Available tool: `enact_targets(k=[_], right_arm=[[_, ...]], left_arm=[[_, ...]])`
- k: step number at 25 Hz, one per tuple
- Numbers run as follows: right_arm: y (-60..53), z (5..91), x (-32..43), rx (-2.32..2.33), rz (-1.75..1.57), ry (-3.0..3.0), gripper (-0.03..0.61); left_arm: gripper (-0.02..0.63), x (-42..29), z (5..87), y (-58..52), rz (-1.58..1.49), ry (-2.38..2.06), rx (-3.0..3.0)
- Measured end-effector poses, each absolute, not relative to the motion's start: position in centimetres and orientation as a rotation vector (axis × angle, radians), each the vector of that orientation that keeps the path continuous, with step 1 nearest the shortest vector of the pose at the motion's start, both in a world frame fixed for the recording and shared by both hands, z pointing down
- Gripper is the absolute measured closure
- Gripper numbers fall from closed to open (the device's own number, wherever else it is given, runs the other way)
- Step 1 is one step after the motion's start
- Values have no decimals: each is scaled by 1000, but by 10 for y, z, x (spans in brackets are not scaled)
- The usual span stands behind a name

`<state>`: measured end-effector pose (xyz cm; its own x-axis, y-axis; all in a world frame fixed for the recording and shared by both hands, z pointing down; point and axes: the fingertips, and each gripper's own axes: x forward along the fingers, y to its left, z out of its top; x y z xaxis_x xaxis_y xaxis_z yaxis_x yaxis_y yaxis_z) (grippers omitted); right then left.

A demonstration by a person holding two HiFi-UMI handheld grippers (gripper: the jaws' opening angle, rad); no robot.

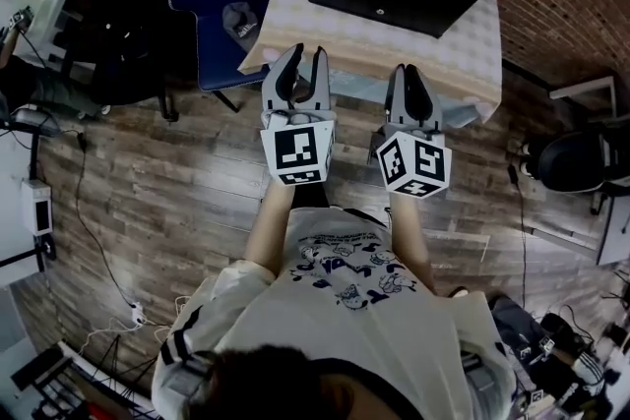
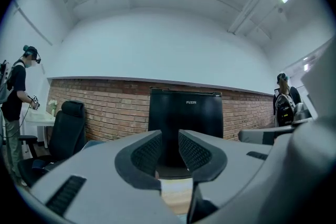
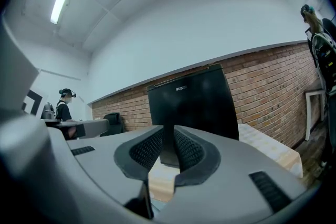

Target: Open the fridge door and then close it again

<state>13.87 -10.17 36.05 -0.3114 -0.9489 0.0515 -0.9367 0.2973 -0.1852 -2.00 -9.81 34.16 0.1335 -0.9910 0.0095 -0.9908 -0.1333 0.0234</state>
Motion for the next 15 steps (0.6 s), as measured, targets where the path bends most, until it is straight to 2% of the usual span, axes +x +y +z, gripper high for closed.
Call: enact_targets(k=[15], right_arm=[[-227,353,87,-1957,-277,2353,506]], left_arm=[[502,-79,348,-252,6,-1846,2428]])
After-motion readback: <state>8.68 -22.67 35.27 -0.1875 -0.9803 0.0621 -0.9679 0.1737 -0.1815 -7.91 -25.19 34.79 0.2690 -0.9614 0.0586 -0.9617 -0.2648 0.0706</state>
